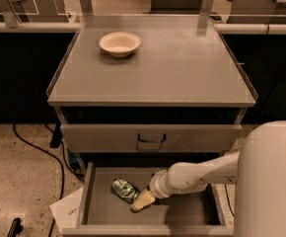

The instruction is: Pick green can from middle drawer and place on counter

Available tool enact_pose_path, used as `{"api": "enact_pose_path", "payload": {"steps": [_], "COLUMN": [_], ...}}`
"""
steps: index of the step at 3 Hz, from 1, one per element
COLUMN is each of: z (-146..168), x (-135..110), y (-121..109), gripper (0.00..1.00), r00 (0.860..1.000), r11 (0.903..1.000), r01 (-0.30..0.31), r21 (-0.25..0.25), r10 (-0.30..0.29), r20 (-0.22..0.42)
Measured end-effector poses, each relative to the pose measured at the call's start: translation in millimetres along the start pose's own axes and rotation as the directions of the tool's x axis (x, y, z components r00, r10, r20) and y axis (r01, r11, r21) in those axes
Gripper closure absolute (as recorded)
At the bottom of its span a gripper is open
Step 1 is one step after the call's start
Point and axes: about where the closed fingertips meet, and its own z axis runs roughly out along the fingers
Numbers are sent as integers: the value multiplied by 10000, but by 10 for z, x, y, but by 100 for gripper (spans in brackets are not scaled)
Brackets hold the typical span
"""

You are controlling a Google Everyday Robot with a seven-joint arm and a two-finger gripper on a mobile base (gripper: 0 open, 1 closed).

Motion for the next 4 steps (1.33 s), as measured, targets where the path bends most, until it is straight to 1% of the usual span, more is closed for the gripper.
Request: {"api": "enact_pose_path", "payload": {"steps": [2, 3, 4], "z": [185, 302, 399], "x": [-108, -251, -286], "y": [148, 200, 226], "gripper": [0, 0, 0], "r00": [9992, 9978, 9982], "r11": [9994, 9974, 9970], "r01": [319, 609, 584], "r21": [-138, -379, -516], "r10": [-315, -599, -576], "r20": [246, 288, 174]}}
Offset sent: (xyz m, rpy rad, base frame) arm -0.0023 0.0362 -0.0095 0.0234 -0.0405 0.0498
